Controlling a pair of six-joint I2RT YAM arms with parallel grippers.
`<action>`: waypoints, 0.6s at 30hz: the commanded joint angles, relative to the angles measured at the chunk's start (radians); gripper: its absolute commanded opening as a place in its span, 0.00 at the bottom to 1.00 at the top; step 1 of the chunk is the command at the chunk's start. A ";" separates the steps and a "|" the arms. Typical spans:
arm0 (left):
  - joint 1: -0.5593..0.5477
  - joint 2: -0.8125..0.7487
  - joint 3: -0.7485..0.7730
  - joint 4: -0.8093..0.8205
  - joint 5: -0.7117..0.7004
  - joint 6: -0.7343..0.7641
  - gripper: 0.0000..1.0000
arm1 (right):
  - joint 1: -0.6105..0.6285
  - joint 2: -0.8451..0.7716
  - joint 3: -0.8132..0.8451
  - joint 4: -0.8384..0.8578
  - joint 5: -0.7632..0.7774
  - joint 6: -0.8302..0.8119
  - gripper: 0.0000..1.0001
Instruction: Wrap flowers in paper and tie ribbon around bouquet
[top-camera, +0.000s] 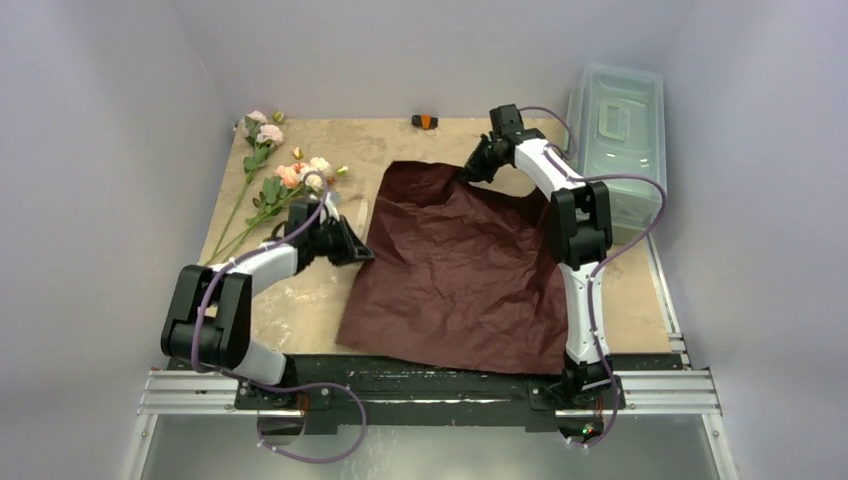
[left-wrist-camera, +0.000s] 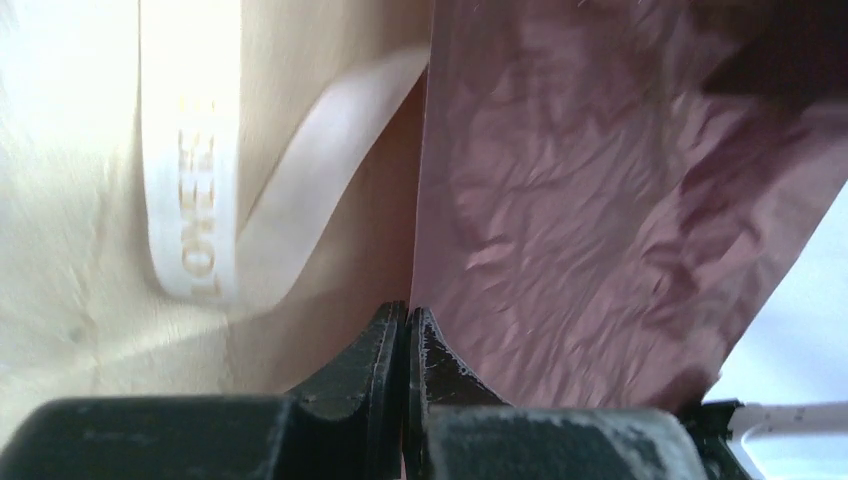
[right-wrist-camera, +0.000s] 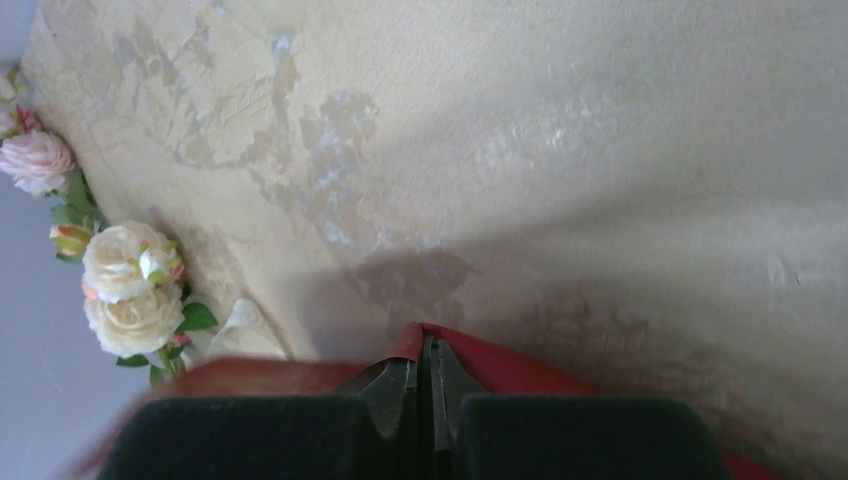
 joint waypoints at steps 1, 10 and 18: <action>0.031 -0.028 0.307 -0.370 -0.109 0.157 0.00 | -0.005 -0.145 -0.008 -0.096 0.010 -0.037 0.00; 0.060 0.229 0.842 -0.705 -0.310 0.297 0.00 | -0.002 -0.149 -0.006 -0.260 -0.005 -0.091 0.00; 0.057 0.431 1.002 -0.649 -0.298 0.293 0.00 | -0.005 -0.085 0.022 -0.184 0.004 -0.114 0.00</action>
